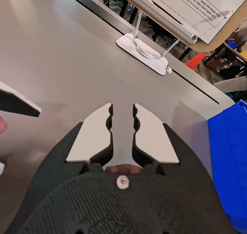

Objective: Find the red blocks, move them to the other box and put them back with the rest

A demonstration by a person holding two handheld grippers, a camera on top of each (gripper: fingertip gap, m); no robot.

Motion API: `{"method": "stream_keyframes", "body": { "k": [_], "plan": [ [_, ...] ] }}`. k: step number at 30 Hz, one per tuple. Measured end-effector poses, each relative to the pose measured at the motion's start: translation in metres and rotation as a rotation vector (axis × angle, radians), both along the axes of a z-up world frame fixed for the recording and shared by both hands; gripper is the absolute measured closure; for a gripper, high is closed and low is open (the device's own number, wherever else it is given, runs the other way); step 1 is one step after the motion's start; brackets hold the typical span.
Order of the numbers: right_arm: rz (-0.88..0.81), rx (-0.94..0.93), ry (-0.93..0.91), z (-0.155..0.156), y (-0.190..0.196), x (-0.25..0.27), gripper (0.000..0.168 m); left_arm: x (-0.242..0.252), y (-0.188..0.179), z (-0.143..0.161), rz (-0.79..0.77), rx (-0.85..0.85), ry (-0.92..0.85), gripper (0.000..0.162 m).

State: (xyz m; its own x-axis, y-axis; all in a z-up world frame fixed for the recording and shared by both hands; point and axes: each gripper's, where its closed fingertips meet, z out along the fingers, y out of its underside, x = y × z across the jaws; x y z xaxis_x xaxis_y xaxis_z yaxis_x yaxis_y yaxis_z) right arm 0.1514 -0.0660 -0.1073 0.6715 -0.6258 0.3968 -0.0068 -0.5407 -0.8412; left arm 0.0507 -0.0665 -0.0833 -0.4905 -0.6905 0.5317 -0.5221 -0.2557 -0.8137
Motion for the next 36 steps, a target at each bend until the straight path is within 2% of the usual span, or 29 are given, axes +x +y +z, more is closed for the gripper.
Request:
{"method": "stream_keyframes", "body": {
  "k": [36],
  "plan": [
    [0.031,-0.012,-0.042,0.003,0.006,-0.008,0.141,-0.005,-0.008,-0.013,-0.058,0.031,0.064,0.118]
  ]
}}
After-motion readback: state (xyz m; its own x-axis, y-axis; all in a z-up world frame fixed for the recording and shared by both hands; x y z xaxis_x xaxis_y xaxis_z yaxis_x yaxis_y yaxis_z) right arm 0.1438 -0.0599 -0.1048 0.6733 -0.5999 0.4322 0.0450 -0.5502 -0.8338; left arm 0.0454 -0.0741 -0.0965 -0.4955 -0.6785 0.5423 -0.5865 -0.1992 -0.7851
